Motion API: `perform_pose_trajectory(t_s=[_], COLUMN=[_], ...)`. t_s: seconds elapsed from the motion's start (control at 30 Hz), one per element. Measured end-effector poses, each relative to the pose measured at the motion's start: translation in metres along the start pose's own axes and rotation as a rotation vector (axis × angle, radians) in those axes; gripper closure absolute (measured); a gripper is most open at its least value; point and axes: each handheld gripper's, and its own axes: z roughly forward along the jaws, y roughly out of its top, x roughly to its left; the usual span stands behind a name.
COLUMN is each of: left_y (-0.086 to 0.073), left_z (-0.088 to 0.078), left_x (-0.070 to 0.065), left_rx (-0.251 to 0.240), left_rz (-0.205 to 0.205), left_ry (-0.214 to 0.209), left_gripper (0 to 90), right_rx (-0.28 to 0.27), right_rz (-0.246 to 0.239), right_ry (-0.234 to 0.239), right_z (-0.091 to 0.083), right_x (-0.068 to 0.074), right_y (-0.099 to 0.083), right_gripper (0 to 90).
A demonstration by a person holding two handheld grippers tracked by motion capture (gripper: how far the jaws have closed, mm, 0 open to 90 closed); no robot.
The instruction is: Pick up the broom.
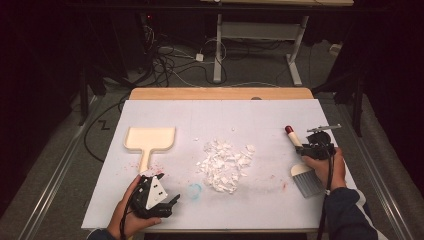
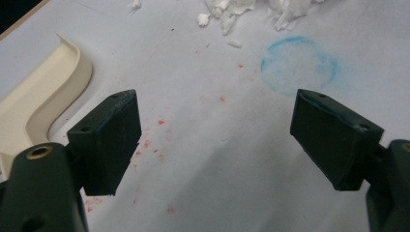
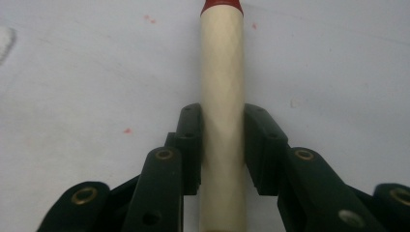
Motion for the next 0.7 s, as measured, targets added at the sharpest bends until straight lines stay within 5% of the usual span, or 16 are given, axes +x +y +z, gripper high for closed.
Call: perform_pose_trajectory(t_s=[0.13,0.27,0.4,0.5,0.7], left_y=[0.002,0.016,0.028,0.046,0.077], left_z=[-0.002,-0.007,-0.008,-0.007,0.003], left_x=[0.000,-0.001,-0.005,-0.011,-0.024], left_rx=[-0.018,-0.085,-0.127,-0.177,-0.228], left_rz=[-0.021,-0.082,-0.085,-0.120,-0.108], left_ry=[-0.013,-0.048,-0.070,-0.131,-0.214], left_gripper=[17.5,17.7,17.7,17.8,18.1], right_rx=[-0.108,-0.199,-0.287,-0.340,-0.389], right_rz=[-0.026,-0.054,-0.076,-0.104,-0.146], right_ry=[-0.003,0.019,0.053,0.079,0.114], right_z=[-0.023,-0.044,-0.066,-0.078,-0.092], right_x=[0.009,0.020,0.034,0.049,0.072], right_y=[-0.004,-0.009,-0.007,-0.005,-0.002], right_gripper=[72.0,72.0,72.1,72.1,72.2])
